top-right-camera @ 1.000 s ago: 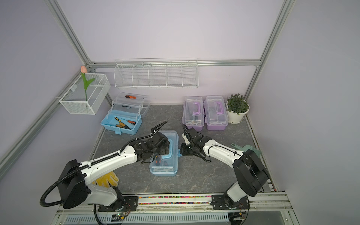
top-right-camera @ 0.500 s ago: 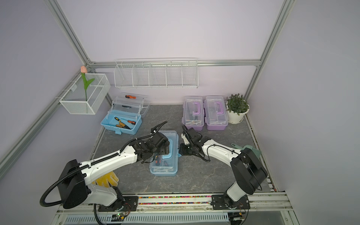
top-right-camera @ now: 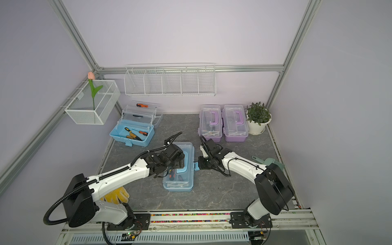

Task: Close toolboxes
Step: Fasten the toolbox latch on the toolbox.

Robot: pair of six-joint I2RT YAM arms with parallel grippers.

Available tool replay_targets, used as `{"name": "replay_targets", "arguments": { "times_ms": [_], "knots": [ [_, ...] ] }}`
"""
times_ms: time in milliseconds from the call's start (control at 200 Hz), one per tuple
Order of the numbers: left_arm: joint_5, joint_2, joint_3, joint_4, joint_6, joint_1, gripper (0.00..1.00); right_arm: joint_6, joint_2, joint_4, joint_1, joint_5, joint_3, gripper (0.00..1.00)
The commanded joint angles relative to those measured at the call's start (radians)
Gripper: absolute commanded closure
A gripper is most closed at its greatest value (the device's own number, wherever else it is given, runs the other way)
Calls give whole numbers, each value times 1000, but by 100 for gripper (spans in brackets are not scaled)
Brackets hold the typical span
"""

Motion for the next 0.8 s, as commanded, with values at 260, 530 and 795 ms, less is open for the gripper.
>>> {"name": "replay_targets", "arguments": {
  "times_ms": [260, 530, 795],
  "knots": [
    [62, 38, -20, -102, 24, -15, 6, -21, -78, 14, -5, -85, 5, 82],
    [61, 36, -24, -100, 22, -15, 6, 48, -105, 171, -27, -205, -69, 65],
    [63, 30, -32, -98, 18, -15, 7, 106, -121, 306, -39, -287, -140, 64]
  ]
}}
